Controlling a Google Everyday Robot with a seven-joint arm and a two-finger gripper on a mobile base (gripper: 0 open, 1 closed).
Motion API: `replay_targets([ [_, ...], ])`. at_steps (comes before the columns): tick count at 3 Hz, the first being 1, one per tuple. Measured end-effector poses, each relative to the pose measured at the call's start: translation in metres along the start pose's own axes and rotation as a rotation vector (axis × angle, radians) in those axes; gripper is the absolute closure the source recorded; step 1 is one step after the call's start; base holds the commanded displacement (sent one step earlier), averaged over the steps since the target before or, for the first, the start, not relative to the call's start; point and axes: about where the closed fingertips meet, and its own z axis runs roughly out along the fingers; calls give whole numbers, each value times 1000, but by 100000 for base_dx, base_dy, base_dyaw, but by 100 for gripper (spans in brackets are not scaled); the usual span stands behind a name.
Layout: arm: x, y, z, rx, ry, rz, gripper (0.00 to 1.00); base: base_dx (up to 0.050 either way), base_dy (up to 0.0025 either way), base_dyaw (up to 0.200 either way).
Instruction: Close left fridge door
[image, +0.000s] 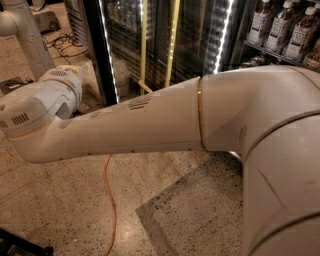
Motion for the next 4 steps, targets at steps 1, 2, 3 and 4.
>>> replay_targets([
  [1, -13, -12, 16, 48, -17, 32, 100, 0, 0, 0],
  [2, -13, -12, 16, 48, -17, 32, 100, 4654, -2, 62],
  [3, -13, -12, 16, 48, -17, 32, 100, 4490, 197, 8521],
  [4, -13, -12, 16, 48, -17, 32, 100, 4758, -5, 133],
])
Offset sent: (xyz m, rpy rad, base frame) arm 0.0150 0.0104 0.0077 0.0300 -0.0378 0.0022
